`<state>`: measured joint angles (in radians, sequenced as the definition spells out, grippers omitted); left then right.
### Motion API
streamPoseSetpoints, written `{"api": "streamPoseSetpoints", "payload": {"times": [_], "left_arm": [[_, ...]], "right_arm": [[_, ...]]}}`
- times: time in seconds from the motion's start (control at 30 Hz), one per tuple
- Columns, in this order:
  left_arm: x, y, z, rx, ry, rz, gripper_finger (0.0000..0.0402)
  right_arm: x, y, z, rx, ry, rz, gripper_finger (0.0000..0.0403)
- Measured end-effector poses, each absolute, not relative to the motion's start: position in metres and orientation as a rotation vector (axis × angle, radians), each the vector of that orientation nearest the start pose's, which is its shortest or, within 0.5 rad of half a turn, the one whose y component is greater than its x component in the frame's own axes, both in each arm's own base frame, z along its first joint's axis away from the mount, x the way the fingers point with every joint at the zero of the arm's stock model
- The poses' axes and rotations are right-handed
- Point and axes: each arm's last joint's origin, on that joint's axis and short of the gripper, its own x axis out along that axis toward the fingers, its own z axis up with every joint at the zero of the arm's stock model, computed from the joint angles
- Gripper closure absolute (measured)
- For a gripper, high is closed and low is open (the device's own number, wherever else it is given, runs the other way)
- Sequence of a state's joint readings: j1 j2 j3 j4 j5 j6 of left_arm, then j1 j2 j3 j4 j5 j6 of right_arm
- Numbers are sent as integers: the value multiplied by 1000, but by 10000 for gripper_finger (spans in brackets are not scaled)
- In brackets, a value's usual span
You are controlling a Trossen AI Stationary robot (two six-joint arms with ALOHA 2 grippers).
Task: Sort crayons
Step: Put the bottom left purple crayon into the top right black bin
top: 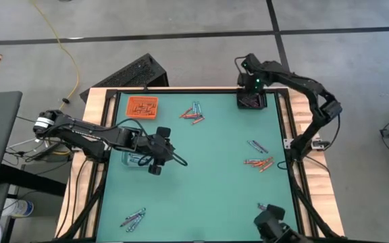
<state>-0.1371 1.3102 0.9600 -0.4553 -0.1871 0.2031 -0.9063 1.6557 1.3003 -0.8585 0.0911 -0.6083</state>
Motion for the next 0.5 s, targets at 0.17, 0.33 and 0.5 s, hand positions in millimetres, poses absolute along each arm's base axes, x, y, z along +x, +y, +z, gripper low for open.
{"api": "streamPoseSetpoints", "payload": {"times": [0.17,0.33,0.5], "left_arm": [[267,-32,261,311,800,-37,223],[267,-32,261,301,801,-34,223],[267,-32,261,296,803,-32,223]], "right_arm": [[191,-260,226,-9,1336,-426,401],[183,-260,209,-67,1369,-371,400],[184,-261,207,-109,1371,-391,398]]}}
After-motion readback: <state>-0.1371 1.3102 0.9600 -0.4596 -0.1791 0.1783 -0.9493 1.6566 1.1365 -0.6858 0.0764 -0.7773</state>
